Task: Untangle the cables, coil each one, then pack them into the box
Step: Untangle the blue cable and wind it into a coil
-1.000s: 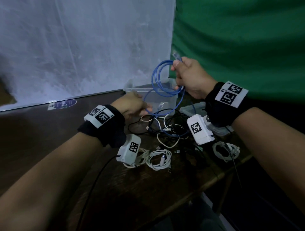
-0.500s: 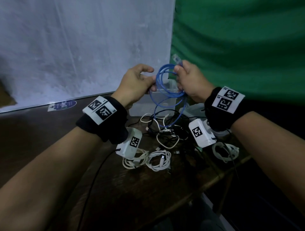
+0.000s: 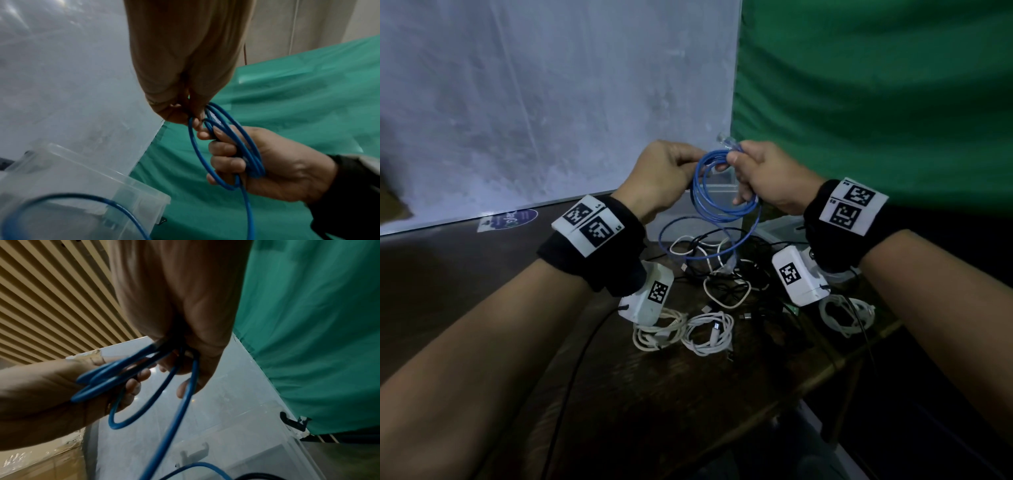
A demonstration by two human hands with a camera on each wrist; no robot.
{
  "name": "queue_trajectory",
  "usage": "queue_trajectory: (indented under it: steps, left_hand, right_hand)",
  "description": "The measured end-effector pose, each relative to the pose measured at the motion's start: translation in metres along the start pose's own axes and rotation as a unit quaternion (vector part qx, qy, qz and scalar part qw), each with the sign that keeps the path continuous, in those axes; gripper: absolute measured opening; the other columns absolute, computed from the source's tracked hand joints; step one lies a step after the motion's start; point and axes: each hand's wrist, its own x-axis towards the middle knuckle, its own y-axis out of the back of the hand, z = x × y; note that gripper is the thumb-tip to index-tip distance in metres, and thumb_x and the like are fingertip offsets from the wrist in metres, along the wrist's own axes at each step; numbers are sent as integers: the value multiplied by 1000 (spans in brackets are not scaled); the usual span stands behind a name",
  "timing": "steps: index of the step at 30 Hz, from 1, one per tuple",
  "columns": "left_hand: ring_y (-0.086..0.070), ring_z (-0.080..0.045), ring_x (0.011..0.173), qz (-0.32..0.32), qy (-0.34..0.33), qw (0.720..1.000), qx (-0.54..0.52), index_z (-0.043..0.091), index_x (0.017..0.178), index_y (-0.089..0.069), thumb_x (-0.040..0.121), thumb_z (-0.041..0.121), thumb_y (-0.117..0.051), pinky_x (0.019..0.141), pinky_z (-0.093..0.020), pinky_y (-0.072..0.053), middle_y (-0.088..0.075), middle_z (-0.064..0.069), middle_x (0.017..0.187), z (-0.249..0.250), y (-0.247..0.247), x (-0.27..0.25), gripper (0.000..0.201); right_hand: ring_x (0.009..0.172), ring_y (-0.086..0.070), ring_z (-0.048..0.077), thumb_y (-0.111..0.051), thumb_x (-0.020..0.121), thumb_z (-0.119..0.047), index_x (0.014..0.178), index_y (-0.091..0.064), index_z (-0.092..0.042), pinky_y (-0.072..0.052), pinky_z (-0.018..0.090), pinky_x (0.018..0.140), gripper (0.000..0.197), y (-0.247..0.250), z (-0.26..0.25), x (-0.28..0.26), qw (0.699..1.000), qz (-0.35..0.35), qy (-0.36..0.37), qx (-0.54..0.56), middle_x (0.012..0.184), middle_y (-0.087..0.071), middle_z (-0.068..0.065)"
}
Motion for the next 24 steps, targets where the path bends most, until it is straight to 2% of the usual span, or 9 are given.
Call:
queue_trajectory:
  steps: [2, 5, 12, 15, 17, 19, 21, 22, 24]
  left_hand:
    - [-55, -5, 60, 6, 18, 999, -35, 11, 98, -70, 92, 3, -54, 67, -21, -51, -67, 6, 67, 1, -1, 0, 18]
    - [-51, -19, 67, 5, 54, 994, -97, 6, 94, -65, 97, 16, -50, 58, -20, -48, -57, -15, 78, 3, -4, -4, 19]
    - [-56, 1, 50, 1, 35, 997, -71, -3, 109, -64, 86, -5, -60, 61, -15, -52, -61, -5, 70, -5, 0, -4, 24]
    - [-55, -5, 52, -4, 38, 997, -70, 5, 93, -66, 90, 4, -58, 58, -19, -49, -61, -3, 65, -7, -1, -7, 8]
    - [-53, -14, 62, -2, 55, 998, -34, 9, 89, -63, 97, 22, -51, 62, -28, -46, -61, -8, 73, -10, 0, -9, 19]
    - [-54, -19, 75, -25, 99, 992, 79, 11, 103, -59, 98, 36, -43, 67, -29, -42, -60, -12, 92, -15, 5, -10, 30]
    - [-58, -23, 85, -94, 186, 950, 231, 14, 125, -48, 96, 43, -45, 73, -31, -49, -56, -14, 108, -23, 10, -15, 42]
    - [-61, -25, 88, -126, 235, 929, 256, 14, 131, -41, 95, 42, -49, 80, -37, -53, -56, -15, 112, -26, 12, -18, 46]
    - [-66, -26, 75, -134, 298, 931, 163, 9, 120, -39, 94, 21, -56, 79, -45, -56, -60, -19, 102, -33, 9, -22, 34]
  right_hand:
    - [32, -42, 4, -36, 102, -12, 88, -53, -9, -53, 51, 66, 22, -1, -2, 0, 1000, 0, -12, 10, 47, -47, -8]
    - [32, -35, 5, -36, 102, -11, 81, -51, -11, -55, 33, 50, 26, -2, -5, 1, 997, 31, -33, 57, 52, -32, 2]
    - [35, -35, 8, -42, 101, -15, 81, -54, -7, -50, 27, 48, 24, 3, -13, -7, 972, -32, -94, 214, 40, -31, -8]
    - [33, -23, 6, -45, 100, -26, 74, -46, -12, -38, 21, 44, 29, 3, -15, -8, 973, -25, -106, 202, 38, -26, -10]
    - [33, -21, 6, -45, 99, -34, 71, -42, -15, -35, 20, 44, 34, 2, -16, -7, 973, -7, -115, 199, 38, -25, -10]
    - [34, -21, 6, -43, 99, -39, 70, -39, -17, -35, 19, 43, 37, 3, -17, -7, 971, 9, -120, 208, 39, -25, -10]
    - [34, -20, 6, -40, 100, -38, 69, -39, -17, -34, 19, 43, 37, 5, -18, -7, 968, 21, -117, 222, 40, -25, -9]
    - [33, -20, 6, -39, 101, -36, 69, -39, -17, -34, 19, 44, 37, 6, -19, -7, 967, 26, -113, 228, 39, -25, -9]
    - [33, -20, 6, -39, 101, -34, 70, -40, -16, -33, 20, 45, 36, 8, -19, -7, 966, 28, -110, 234, 38, -25, -10]
